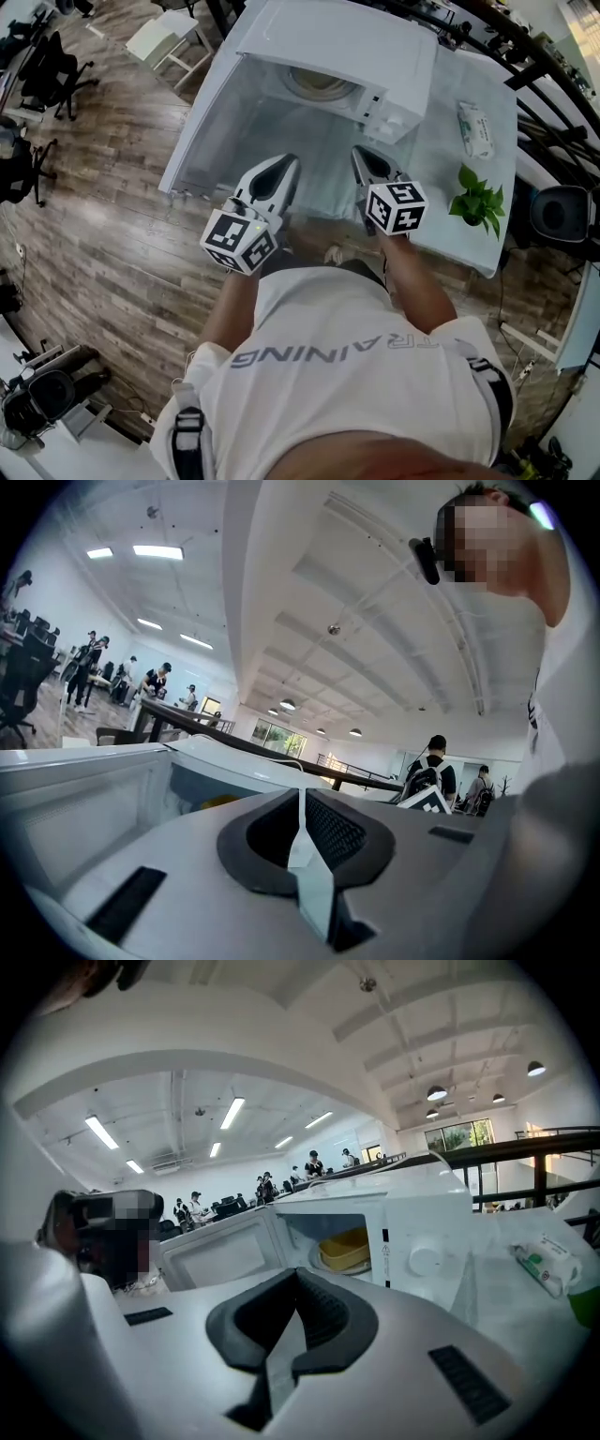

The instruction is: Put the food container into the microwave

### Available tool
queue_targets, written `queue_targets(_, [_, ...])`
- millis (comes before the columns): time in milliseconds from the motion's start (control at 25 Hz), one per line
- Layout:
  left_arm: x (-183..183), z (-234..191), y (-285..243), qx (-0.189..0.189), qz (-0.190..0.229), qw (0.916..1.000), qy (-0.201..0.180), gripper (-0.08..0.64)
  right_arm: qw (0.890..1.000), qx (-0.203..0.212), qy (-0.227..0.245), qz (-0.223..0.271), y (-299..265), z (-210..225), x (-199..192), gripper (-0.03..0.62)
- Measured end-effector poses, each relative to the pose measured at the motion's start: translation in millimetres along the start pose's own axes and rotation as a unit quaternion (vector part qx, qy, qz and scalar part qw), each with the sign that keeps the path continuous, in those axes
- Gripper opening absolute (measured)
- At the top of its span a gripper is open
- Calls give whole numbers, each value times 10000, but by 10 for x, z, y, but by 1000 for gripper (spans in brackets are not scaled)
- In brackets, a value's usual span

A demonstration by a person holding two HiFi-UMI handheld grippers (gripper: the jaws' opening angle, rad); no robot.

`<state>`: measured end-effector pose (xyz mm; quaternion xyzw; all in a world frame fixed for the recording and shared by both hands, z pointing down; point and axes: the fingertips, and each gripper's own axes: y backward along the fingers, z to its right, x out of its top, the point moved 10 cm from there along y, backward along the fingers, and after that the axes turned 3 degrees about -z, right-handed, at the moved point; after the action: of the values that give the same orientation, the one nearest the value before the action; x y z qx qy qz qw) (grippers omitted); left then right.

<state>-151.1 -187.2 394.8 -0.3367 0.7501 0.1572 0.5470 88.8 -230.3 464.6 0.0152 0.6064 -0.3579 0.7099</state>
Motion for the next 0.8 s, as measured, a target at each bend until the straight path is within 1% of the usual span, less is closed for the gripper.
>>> queue_targets(120, [-25, 135, 11, 53, 40, 9999, -77, 48, 9996, 64, 104, 249, 276, -17, 87, 23])
queue_targets(280, [-40, 339, 47, 181, 76, 9996, -196, 49, 9972, 151, 359, 639, 666, -40, 217, 23])
queue_targets(400, [-35, 485, 78, 253, 133, 9992, -266, 49, 9952, 192, 493, 826, 926, -42, 308, 23])
queue_targets(520, [-39, 575, 92, 279, 169, 9991, -258, 48, 9937, 193, 565, 953, 1100, -45, 367, 23])
queue_targets(680, [-27, 705, 91, 197, 194, 9992, -286, 49, 9921, 114, 742, 1003, 1264, -48, 377, 23])
queue_targets(800, [-14, 761, 101, 154, 186, 9991, -337, 48, 9918, 101, 739, 1042, 1312, -52, 365, 23])
